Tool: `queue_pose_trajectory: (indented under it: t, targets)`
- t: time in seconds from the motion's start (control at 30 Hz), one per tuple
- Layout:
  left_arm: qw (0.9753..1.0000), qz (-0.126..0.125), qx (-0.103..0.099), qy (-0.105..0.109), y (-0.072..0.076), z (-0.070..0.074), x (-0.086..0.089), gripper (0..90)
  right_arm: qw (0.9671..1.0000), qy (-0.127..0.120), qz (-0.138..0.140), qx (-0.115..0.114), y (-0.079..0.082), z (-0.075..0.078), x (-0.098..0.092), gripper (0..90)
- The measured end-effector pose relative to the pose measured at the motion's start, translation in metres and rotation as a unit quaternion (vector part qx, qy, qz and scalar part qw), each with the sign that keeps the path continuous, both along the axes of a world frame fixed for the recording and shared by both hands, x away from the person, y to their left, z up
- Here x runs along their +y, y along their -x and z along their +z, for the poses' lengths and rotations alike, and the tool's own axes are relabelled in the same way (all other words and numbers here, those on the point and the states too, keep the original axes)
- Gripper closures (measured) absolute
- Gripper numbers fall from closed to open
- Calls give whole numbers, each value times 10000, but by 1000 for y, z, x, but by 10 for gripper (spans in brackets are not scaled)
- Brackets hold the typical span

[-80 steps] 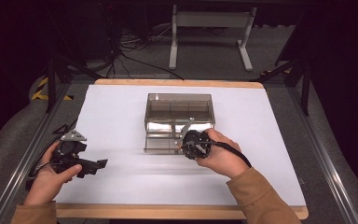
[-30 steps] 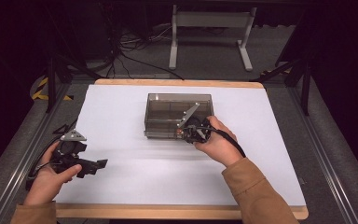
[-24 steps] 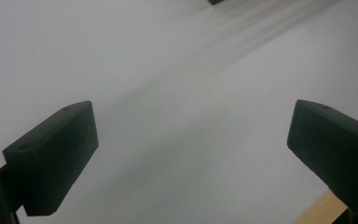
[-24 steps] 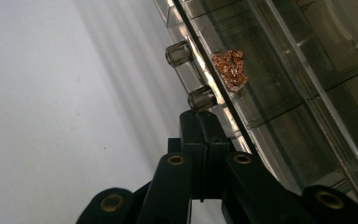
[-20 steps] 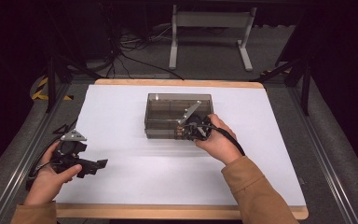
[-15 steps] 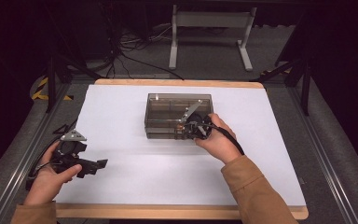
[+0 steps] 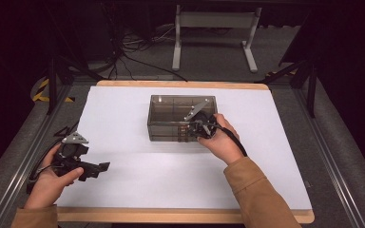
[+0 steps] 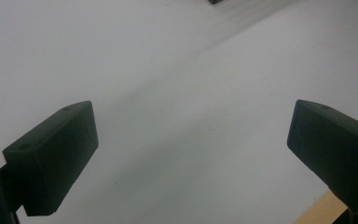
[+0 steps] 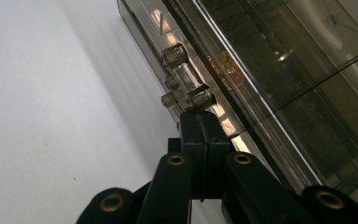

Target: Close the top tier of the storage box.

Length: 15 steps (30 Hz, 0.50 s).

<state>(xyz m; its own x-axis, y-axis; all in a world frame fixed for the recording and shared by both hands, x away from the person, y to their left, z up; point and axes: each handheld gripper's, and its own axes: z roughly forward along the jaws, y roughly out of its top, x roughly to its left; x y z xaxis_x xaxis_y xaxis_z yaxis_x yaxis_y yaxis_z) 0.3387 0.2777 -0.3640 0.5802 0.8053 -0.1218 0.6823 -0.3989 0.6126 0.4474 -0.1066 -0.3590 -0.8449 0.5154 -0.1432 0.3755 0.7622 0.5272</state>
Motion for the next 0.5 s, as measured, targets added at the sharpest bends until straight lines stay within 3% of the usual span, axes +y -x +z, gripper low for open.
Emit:
queue_pose_trajectory:
  t: [0.2,0.3,0.5]
  targets:
    - [10000,3,-1,14,0,0,0,24,9999,-45,-86,-104,-3,-2,-3,900]
    - [10000,3,-6,20,0,0,0,24,9996,-259,-120,3,-6,-3,-7,900]
    - [10000,1,-11,5,0,0,0,24,9995,-291,-135,-19,-5,-3,-8,900]
